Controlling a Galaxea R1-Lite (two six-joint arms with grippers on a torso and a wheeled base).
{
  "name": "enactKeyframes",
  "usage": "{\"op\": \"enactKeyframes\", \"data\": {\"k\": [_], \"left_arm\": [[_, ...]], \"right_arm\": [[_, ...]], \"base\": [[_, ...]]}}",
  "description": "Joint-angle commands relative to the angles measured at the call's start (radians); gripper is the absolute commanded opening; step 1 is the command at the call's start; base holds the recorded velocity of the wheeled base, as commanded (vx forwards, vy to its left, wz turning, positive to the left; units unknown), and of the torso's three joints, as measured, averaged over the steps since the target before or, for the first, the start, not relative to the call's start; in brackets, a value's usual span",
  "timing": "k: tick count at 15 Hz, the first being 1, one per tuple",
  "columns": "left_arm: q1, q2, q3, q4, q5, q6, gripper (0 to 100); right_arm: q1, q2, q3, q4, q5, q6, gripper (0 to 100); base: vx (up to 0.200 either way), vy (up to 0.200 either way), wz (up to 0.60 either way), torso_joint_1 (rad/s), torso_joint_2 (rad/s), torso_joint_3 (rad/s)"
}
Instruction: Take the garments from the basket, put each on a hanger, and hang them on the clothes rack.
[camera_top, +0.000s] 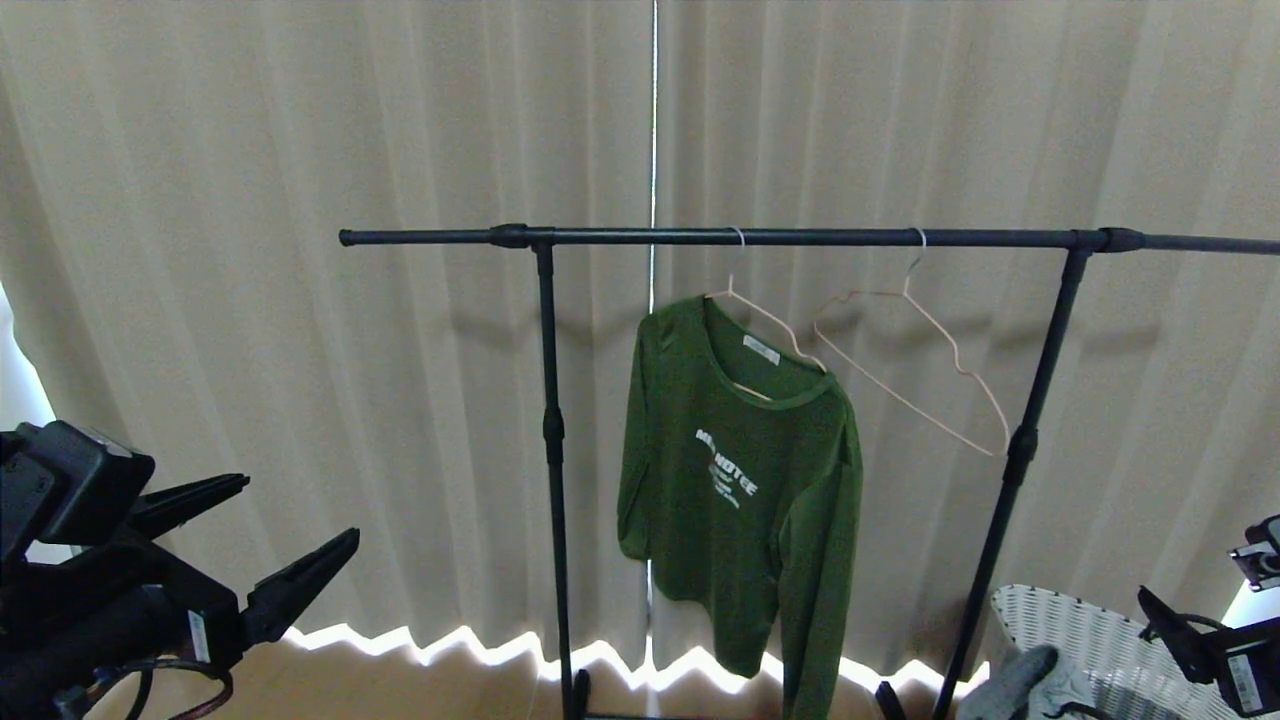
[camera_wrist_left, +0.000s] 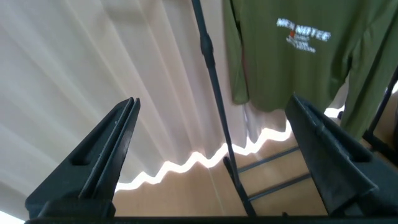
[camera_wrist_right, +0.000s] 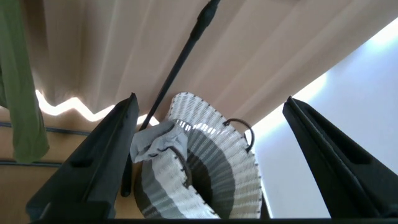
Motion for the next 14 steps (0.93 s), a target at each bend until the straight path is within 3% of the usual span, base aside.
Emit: {"op": "enactKeyframes", "data": {"k": [1,11,14], "left_arm": [[0.000,0.003,0.002,0.000,-0.001,0.000,100],[0.001,0.000,0.010,0.000,0.001,0.000,100],[0.001,0.000,0.010,0.000,0.001,0.000,100]], "right_arm": [[0.000,0.007,0.002,0.000,0.000,0.000,100],[-0.002,0.005,0.009,0.000,0.000,0.000,100],[0.000,0.005,0.009,0.000,0.000,0.000,100]], "base": [[0.000,0.000,0.00,-0.203,0.47,0.271],[0.000,0.000,0.00,-0.182,0.47,0.285],[0.000,0.000,0.00,-0.050,0.25,0.156]]}}
